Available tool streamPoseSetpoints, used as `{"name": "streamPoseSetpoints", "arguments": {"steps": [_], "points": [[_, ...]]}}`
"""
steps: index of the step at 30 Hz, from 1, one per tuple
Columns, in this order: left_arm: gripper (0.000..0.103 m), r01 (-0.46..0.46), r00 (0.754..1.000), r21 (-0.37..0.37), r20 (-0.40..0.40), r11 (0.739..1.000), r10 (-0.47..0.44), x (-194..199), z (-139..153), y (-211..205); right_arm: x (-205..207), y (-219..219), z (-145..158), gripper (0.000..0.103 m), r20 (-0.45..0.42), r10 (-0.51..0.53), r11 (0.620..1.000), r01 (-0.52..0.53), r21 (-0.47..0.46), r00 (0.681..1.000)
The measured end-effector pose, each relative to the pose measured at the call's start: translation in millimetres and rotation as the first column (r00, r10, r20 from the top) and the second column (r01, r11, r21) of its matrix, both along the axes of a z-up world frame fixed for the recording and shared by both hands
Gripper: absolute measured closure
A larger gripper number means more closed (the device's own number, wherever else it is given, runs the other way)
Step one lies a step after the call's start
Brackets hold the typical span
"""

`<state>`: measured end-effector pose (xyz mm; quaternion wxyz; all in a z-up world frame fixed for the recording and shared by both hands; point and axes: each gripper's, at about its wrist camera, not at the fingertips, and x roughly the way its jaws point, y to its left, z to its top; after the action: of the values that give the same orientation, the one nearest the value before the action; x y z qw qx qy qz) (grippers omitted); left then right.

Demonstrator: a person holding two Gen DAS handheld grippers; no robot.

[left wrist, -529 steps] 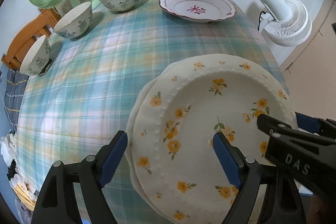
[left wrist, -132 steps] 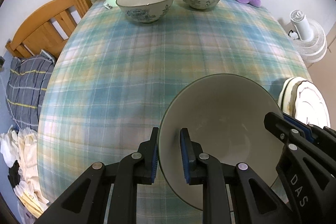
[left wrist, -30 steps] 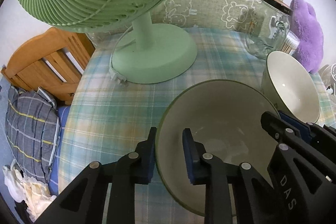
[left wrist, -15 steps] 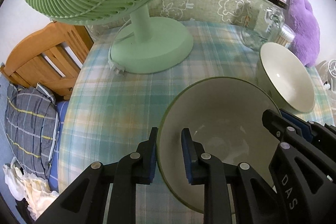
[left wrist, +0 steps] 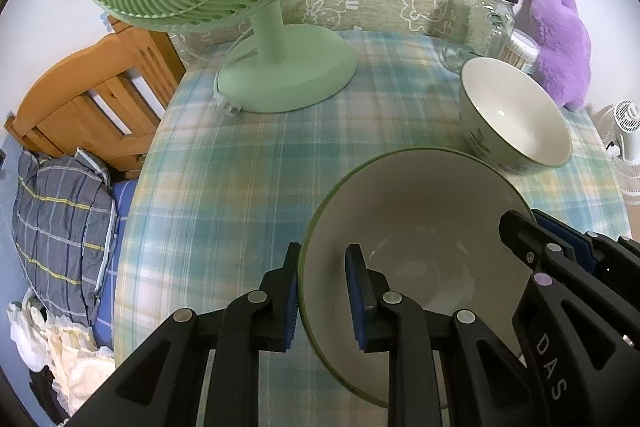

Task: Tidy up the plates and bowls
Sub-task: 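Lift the second bowl with both tools and carry it over the first bowl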

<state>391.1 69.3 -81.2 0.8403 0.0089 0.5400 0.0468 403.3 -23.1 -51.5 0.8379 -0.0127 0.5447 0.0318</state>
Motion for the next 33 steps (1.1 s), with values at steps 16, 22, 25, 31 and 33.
{"name": "streamPoseSetpoints", "arguments": {"steps": [16,22,25,31,33], "points": [[0.084,-0.031,0.999,-0.009,0.029,0.999,0.031,-47,35,-18,-50,-18,32,0.087,0.027,0.003,1.000,-0.003,0.011,1.000],[0.084,-0.039,0.998,-0.006,0.048,0.999,0.039,-69,54,-28,-69,-28,50,0.087,0.045,0.008,1.000,-0.009,0.018,0.999],[0.084,-0.038,0.997,-0.002,0.060,0.999,0.038,-81,63,-34,-81,-34,60,0.087,0.056,0.008,1.000,-0.009,0.024,0.998],[0.084,-0.037,0.996,-0.005,0.076,0.999,0.038,-104,77,-46,-103,-45,75,0.087,0.075,0.010,1.000,-0.012,0.025,0.997],[0.084,-0.038,0.996,-0.009,0.077,0.999,0.038,-111,79,-51,-112,-50,80,0.087,0.079,0.009,1.000,-0.011,0.023,0.997]]}}
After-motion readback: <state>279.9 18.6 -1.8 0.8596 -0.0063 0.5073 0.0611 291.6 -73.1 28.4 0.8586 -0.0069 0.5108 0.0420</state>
